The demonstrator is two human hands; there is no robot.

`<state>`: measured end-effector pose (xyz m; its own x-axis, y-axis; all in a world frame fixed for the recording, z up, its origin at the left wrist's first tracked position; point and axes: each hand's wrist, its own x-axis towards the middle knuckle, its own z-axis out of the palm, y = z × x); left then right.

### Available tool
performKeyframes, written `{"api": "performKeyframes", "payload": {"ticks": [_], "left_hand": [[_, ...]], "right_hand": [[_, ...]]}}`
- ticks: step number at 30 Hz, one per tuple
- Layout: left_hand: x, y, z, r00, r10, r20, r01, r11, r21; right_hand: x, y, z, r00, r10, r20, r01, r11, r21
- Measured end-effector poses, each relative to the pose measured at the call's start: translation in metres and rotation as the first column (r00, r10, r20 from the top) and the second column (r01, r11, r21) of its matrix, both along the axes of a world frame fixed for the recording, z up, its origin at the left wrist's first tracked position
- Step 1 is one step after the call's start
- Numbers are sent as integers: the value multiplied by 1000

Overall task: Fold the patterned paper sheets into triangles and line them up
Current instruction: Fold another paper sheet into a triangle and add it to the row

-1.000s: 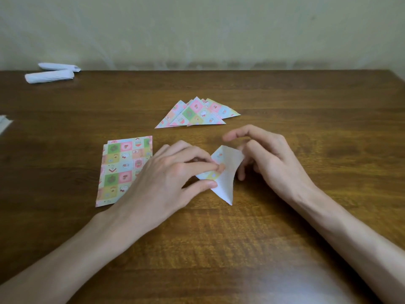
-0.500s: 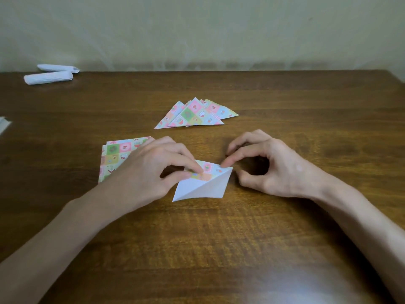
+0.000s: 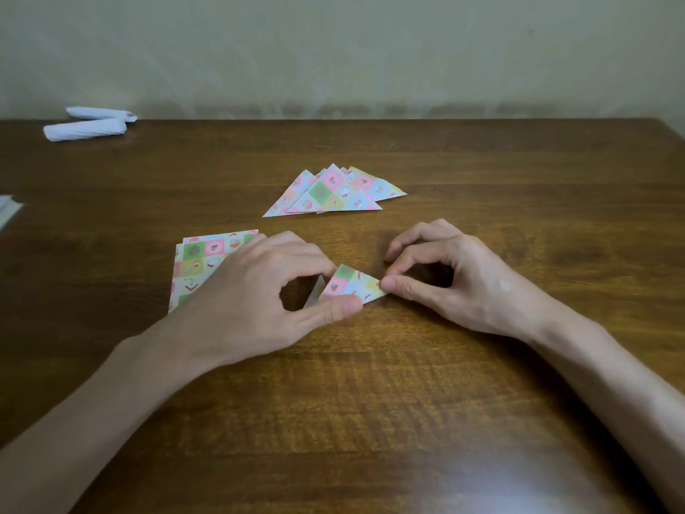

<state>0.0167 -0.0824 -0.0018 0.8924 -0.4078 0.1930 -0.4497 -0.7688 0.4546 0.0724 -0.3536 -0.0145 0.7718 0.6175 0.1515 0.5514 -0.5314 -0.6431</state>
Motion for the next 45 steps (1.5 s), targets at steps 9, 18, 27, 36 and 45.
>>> {"api": "performKeyframes", "payload": {"ticks": [9, 18, 27, 36, 45], "left_hand": [[4, -1, -11, 993, 107, -59, -110, 992, -61], [4, -3, -15, 994, 102, -38, -103, 994, -26], [6, -1, -18, 996, 90, -10, -91, 996, -26], [8, 0, -16, 996, 82, -26, -83, 996, -32], [10, 1, -16, 997, 64, -47, -66, 997, -45]], "right_hand": [[-5, 13, -12, 987, -120, 111, 119, 993, 11], [-10, 25, -17, 959, -195, 207, 206, 978, -35], [-10, 25, -21, 953, -177, 244, 192, 980, -40], [-12, 31, -19, 953, -239, 187, 246, 969, -14], [-14, 30, -18, 956, -233, 180, 238, 971, -6]]}}
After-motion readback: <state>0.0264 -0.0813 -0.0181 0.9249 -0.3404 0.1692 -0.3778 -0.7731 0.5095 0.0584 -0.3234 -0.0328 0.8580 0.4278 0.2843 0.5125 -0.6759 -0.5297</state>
